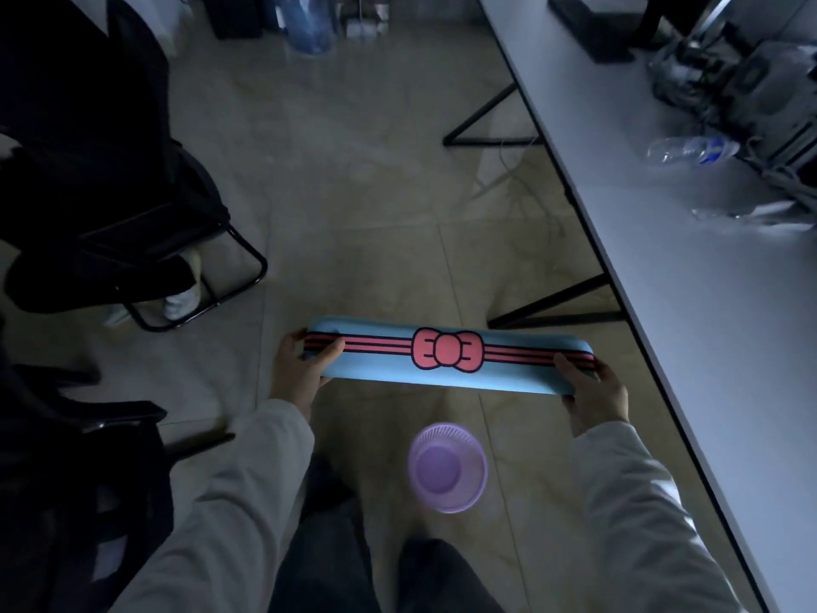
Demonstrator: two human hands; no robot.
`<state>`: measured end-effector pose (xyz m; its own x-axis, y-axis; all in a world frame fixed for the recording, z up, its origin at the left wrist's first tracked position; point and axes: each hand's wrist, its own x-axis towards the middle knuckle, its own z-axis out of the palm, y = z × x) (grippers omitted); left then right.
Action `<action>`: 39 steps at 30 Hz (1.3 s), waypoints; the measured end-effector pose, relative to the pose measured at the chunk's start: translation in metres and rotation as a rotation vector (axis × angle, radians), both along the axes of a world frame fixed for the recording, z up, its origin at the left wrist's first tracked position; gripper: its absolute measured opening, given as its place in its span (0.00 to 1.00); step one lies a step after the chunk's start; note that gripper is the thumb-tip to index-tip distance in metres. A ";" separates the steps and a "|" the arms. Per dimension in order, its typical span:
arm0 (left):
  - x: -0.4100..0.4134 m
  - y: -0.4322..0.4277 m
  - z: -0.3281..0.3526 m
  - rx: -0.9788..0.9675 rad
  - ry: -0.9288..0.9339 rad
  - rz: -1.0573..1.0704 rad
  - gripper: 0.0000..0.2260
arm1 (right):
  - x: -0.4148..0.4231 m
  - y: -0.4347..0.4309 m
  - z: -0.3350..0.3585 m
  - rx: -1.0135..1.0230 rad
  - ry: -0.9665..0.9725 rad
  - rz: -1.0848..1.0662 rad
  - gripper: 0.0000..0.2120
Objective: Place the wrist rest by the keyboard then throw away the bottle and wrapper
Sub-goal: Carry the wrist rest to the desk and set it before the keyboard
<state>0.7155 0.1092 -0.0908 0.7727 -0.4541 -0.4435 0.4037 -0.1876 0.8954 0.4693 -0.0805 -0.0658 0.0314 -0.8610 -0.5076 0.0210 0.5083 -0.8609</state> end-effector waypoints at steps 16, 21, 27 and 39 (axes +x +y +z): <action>0.238 -0.078 0.007 -0.029 -0.027 -0.087 0.17 | 0.217 -0.047 0.004 -0.027 -0.025 -0.117 0.13; 0.272 -0.110 -0.002 -0.013 0.016 -0.100 0.16 | 0.248 -0.075 -0.003 -0.016 -0.015 -0.139 0.15; 0.309 -0.175 -0.012 0.047 -0.030 -0.138 0.23 | 0.275 -0.131 -0.015 0.000 -0.004 -0.183 0.18; 0.348 -0.378 0.015 -0.019 -0.007 -0.195 0.11 | 0.316 -0.324 -0.017 -0.011 0.013 -0.211 0.08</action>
